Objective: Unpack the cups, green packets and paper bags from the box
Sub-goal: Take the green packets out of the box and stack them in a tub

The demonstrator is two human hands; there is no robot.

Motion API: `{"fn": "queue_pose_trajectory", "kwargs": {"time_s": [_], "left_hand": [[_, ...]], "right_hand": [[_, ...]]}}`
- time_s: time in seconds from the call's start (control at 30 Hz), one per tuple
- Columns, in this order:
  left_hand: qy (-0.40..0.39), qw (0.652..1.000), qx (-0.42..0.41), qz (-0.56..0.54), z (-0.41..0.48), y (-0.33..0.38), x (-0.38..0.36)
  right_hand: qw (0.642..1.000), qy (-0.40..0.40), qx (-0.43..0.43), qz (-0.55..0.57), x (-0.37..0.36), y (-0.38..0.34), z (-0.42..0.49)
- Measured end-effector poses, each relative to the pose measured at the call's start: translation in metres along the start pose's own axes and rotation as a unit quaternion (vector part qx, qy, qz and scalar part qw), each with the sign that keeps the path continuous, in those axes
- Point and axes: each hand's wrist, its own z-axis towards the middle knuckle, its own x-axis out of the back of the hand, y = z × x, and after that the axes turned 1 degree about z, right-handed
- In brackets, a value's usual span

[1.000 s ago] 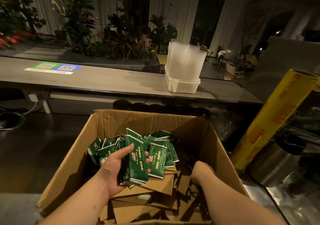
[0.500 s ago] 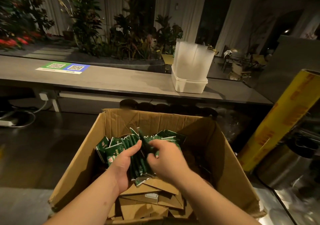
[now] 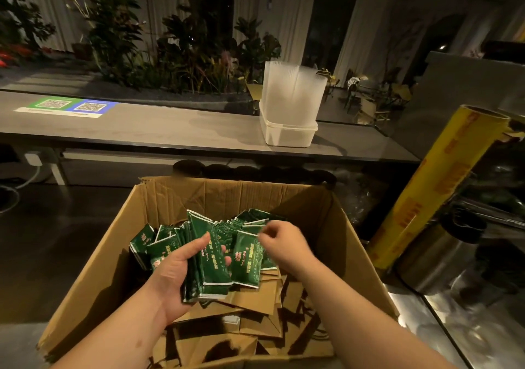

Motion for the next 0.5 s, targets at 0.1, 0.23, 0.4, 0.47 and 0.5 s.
{"fn": "queue_pose_trajectory", "kwargs": {"time_s": [0.1, 0.23, 0.4, 0.47, 0.5], "left_hand": [[0.007, 1.000, 0.001, 0.000, -0.001, 0.001, -0.002], [0.002, 1.000, 0.000, -0.003, 0.002, 0.001, -0.002], [-0.005, 1.000, -0.003, -0.009, 0.005, 0.000, 0.000], [-0.012, 1.000, 0.001, -0.009, 0.006, 0.000, 0.001], [-0.015, 1.000, 0.001, -0.007, 0.006, 0.000, 0.001]], "right_hand": [[0.974, -0.047, -0.139, -0.170, 0.014, 0.061, 0.026], [0.928, -0.209, -0.220, -0.218, 0.005, 0.099, 0.026], [0.949, -0.084, -0.273, -0.135, 0.000, 0.113, 0.034], [0.942, -0.097, -0.284, -0.149, -0.001, 0.121, 0.039], [0.935, -0.126, -0.284, -0.169, -0.003, 0.126, 0.041]]}}
